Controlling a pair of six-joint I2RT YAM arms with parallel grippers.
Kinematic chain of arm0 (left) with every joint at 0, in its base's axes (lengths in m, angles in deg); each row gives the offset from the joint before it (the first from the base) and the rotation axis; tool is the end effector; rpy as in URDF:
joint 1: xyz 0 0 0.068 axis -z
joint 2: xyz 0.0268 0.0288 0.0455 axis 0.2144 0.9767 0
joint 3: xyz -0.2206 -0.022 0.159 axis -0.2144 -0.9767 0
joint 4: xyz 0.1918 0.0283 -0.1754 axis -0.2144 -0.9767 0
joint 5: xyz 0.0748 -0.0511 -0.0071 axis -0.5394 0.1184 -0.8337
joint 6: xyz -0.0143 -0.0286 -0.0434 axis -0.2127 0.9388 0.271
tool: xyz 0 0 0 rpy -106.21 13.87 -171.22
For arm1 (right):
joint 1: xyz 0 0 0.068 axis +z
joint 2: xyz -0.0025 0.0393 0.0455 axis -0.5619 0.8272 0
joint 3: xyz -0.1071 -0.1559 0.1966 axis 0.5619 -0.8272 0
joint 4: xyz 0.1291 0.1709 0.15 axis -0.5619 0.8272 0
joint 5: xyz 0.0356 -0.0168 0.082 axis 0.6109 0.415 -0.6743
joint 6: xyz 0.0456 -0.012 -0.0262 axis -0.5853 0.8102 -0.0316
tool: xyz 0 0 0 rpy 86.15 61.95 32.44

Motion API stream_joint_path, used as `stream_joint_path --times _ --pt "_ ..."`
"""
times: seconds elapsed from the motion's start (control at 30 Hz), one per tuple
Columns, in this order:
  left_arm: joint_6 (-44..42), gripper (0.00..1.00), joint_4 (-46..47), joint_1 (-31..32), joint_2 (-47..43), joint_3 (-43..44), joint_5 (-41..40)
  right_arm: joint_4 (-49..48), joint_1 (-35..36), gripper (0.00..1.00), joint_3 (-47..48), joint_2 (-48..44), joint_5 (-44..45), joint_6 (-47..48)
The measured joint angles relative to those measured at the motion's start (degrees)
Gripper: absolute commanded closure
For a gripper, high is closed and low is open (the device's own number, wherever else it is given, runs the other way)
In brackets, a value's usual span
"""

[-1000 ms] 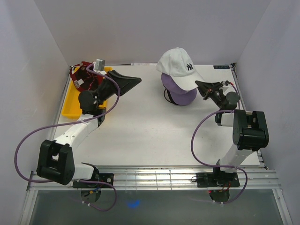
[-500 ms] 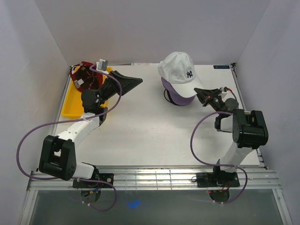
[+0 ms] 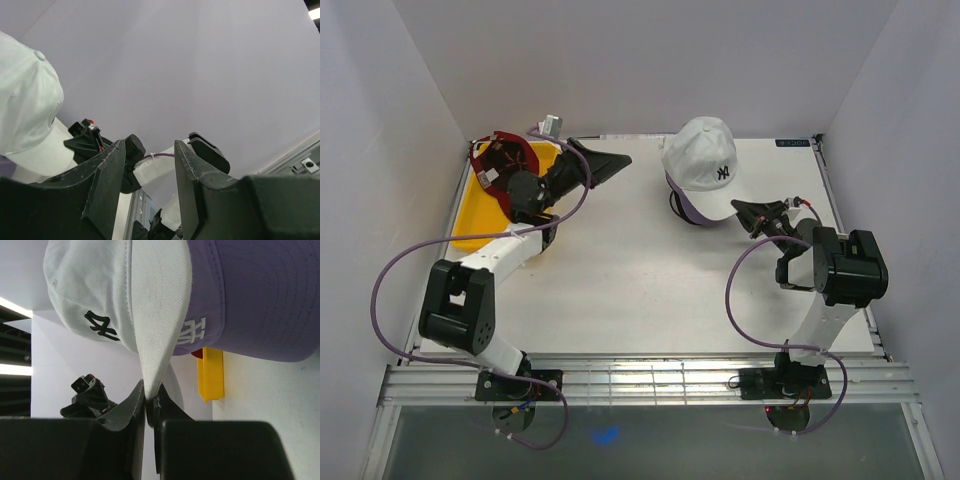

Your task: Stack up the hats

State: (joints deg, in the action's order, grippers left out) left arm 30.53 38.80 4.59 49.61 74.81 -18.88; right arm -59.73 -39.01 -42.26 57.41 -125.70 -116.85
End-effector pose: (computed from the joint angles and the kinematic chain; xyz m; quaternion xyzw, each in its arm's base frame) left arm 0.3086 -0.1190 0.3465 0.0400 0.5560 -0.7104 0.4296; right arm 0.3064 -0.0037 0.1563 0.3291 0.5825 0.6625 0.3368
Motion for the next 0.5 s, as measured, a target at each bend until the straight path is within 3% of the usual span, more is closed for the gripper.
stream_joint_path --times 0.27,0.5 --pt "-7.0 0.39 -7.9 0.3 12.4 15.2 -2.7 -0.7 0.0 0.92 0.0 0.7 -0.3 0.2" --pt "-20.1 0.37 -21.9 1.7 24.0 29.8 -9.4 -0.7 -0.2 0.92 0.5 1.3 -1.4 -1.0"
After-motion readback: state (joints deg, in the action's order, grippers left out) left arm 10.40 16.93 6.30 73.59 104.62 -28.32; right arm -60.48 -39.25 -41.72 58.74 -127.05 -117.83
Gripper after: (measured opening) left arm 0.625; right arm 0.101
